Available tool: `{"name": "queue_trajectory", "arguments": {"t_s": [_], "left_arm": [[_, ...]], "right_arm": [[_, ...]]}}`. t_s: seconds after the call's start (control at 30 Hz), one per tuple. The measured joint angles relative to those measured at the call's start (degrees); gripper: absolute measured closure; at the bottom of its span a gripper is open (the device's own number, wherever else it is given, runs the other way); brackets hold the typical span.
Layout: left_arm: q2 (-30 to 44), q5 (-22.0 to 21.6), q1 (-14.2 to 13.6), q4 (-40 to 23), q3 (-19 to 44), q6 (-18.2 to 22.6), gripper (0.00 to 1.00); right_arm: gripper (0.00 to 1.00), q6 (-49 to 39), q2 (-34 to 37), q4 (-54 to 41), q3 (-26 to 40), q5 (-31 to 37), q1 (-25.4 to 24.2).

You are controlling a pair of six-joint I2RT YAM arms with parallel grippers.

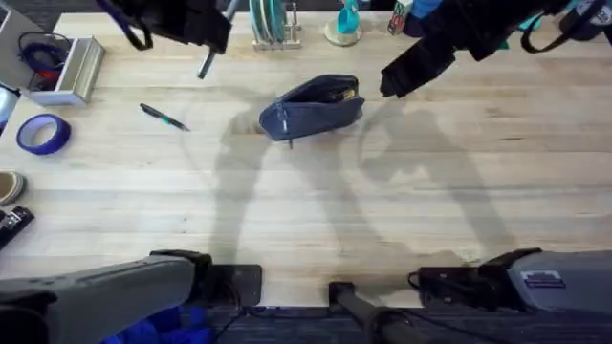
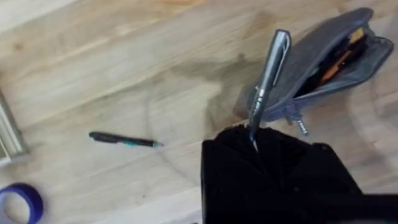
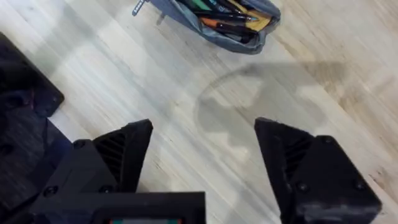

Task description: Unzip the bag, pick up the pens from the table one at a time and place them inside, then zip the bag closed.

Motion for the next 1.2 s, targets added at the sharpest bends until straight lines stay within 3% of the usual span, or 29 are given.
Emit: {"name": "queue_trajectory", "arguments": {"t_s": [0.5,0.9,1.2], "left_arm": [[0.00,0.55,-10.95,0.87,0.87,10.35,0.958],[1.23,12.41,-11.32,3.30,0.91,20.69,0.958],[6.73,16.94,-11.32,4.64,0.91,25.67,0.958]], "right_arm": [[0.005,0.00,0.00,0.01,0.00,0.00,0.00],[0.006,0.00,0.00,-0.01,0.00,0.00,0.00],[0.005,0.01,0.00,0.01,0.00,0.01,0.00]]}}
